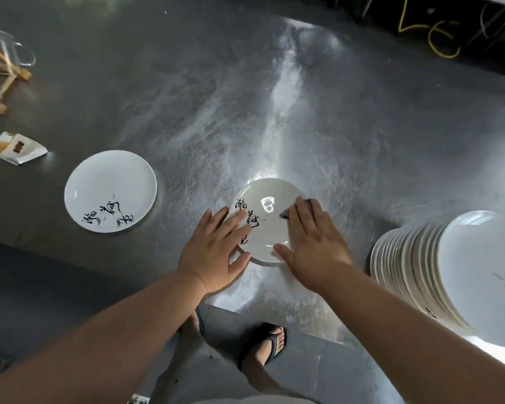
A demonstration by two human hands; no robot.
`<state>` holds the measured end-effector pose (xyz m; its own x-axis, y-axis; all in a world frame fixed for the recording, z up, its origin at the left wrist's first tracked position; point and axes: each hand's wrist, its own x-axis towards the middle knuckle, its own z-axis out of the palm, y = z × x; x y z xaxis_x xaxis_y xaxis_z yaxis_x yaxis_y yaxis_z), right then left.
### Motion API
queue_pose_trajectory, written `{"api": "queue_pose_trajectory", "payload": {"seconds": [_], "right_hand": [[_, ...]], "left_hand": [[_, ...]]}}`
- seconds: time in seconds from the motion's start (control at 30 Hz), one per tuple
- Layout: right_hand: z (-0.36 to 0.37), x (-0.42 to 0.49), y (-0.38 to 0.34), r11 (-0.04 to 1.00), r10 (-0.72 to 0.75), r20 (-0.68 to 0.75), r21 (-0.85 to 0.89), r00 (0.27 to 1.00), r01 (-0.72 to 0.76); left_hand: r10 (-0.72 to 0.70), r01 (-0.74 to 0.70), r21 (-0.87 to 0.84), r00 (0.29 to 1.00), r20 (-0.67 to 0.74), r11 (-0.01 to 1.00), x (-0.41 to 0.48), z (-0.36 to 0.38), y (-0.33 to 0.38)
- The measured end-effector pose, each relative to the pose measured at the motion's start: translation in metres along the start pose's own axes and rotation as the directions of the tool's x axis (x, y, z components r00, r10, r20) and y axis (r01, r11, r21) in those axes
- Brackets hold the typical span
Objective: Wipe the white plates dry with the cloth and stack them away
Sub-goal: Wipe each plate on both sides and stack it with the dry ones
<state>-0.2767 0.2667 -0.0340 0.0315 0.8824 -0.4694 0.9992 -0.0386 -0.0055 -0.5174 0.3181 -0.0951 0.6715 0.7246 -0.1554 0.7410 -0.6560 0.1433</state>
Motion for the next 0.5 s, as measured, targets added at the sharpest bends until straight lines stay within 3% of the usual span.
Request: {"api": "queue_pose_trajectory", "payload": {"seconds": [0.13, 0.33, 0.5], "right_hand": [[-0.002, 0.0, -0.015, 0.997, 0.078, 0.05, 0.008, 0.996, -0.079], [-0.024, 0.063, -0.006, 0.987, -0.159, -0.011, -0.037, 0.987, 0.158], [0.001, -0.014, -0.011, 0.998, -0.004, -0.008, 0.056, 1.0, 0.004]], "left_hand": [[0.007, -0.008, -0.036, 1.0, -0.017, 0.999, 0.0, 0.001, -0.002], [0.04, -0.046, -0.054, 0.992, -0.118, 0.997, 0.0, 0.0, -0.002], [0.025, -0.03, -0.035, 0.991, -0.132, 0.999, -0.002, -0.003, 0.0]]}}
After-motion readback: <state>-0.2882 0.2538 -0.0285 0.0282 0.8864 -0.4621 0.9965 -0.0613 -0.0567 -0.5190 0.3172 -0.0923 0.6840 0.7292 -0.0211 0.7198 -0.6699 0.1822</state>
